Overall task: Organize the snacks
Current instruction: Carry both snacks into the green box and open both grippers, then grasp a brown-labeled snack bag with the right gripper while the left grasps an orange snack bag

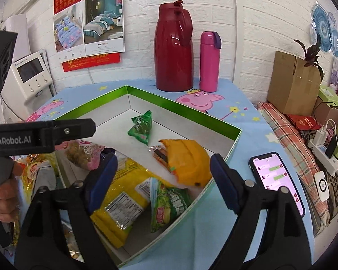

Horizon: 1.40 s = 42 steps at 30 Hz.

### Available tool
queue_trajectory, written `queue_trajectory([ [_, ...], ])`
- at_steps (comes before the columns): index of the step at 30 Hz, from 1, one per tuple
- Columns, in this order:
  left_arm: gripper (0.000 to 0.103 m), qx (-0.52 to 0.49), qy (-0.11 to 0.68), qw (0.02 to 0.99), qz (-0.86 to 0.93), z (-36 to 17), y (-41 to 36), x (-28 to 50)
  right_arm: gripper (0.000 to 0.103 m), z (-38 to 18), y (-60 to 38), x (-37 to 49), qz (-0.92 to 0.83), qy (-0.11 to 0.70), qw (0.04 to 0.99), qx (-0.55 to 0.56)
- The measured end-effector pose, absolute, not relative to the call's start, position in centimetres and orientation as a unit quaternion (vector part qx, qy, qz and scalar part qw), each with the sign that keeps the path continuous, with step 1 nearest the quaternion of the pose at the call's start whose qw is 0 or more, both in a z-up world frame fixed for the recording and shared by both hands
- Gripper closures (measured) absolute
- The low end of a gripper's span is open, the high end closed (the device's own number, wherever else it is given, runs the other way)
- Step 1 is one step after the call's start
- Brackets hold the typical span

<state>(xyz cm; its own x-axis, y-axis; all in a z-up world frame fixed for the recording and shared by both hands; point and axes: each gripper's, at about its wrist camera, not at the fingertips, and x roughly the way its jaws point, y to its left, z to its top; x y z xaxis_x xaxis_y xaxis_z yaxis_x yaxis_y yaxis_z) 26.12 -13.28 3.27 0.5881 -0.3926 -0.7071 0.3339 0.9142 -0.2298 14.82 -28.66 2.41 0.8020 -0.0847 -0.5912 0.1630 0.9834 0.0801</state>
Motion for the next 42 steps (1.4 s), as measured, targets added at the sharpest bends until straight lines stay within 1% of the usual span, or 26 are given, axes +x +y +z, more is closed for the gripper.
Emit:
queue_trajectory([
  [2,0.011,-0.032,0.402,0.893,-0.198,3.6,-12.6,25.2,0.018,3.2,-28.3,13.5,-0.067,0.293,0.951,0.071],
  [4,0.011,-0.033,0.4,0.893,-0.202,4.1,-12.0,24.2,0.013,4.0,-27.5,12.1,-0.07,0.279,0.955,0.068],
  [6,0.011,-0.034,0.399,0.894,-0.202,4.5,-11.3,23.1,0.011,4.7,-26.8,10.7,-0.072,0.263,0.96,0.068],
  [12,0.011,-0.02,0.398,0.894,-0.205,5.6,-9.6,19.1,0.011,5.2,-24.4,7.2,-0.044,0.251,0.964,0.075],
  [17,0.011,-0.03,0.399,0.891,-0.214,5.7,-6.6,15.4,0.011,4.3,-22.7,5.2,-0.019,0.267,0.96,0.08],
  [22,0.011,-0.034,0.422,0.885,-0.196,4.3,-3.0,12.5,0.011,2.9,-20.7,4.7,0.018,0.298,0.951,0.084],
  [30,0.011,-0.03,0.441,0.884,-0.154,1.7,2.5,8.4,0.011,1.1,-16.7,6.2,0.086,0.339,0.936,0.039],
  [37,0.011,-0.053,0.467,0.869,-0.154,-1.4,4.4,5.8,0.013,-0.8,-14.8,8.9,0.111,0.371,0.922,-0.012],
  [39,0.011,-0.06,0.469,0.868,-0.152,-2.0,4.7,5.5,0.016,-1.5,-14.6,9.8,0.112,0.382,0.917,-0.03],
  [42,0.011,-0.065,0.472,0.865,-0.155,-2.4,4.9,5.3,0.016,-2.2,-14.4,11.0,0.111,0.39,0.912,-0.059],
])
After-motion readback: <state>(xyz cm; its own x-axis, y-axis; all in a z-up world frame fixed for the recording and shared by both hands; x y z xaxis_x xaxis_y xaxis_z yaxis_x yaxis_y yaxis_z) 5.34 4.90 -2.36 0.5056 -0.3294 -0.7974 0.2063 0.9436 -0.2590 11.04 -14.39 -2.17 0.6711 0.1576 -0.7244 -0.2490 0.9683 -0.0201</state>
